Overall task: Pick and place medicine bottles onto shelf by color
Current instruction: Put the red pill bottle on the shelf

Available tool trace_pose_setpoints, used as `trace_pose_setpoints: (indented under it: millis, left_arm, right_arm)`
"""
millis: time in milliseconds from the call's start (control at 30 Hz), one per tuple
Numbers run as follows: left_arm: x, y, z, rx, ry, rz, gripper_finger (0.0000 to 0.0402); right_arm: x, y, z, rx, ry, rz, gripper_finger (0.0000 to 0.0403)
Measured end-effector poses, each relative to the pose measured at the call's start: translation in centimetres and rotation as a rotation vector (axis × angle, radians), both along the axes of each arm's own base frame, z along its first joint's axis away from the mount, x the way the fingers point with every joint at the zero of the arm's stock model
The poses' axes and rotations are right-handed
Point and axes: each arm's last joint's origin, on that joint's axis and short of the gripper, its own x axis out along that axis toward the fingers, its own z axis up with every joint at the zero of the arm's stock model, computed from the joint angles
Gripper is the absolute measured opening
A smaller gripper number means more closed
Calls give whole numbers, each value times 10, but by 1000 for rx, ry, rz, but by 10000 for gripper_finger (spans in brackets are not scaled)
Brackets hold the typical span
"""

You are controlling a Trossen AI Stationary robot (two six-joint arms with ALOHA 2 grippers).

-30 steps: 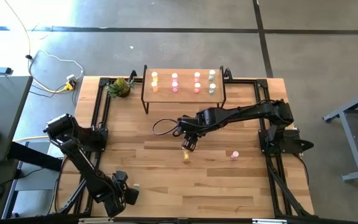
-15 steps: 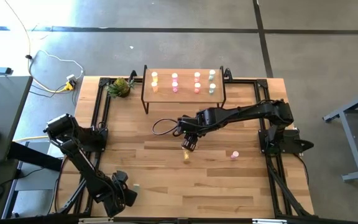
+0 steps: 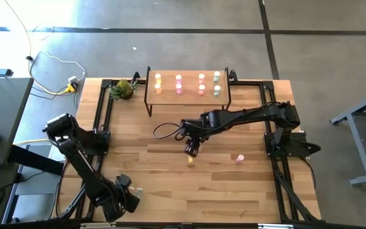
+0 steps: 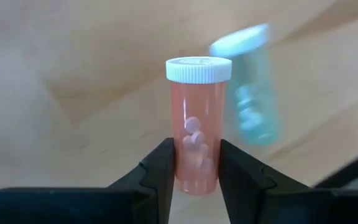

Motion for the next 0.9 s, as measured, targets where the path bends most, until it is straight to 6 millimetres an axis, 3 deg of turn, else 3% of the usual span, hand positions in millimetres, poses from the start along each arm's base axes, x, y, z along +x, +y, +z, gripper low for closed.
trace_pose_setpoints:
  millis: [367,633,900]
  left_arm:
    - [-8,29,42,180,-170,-33,99]
    - [3,54,68,349,-321,-146,99]
    - [11,86,94,469,-367,-265,99]
  right_arm:
    - [5,5,26,84,-205,44,181]
    - [13,8,41,177,-363,47,181]
    - [20,10,48,224,-461,47,181]
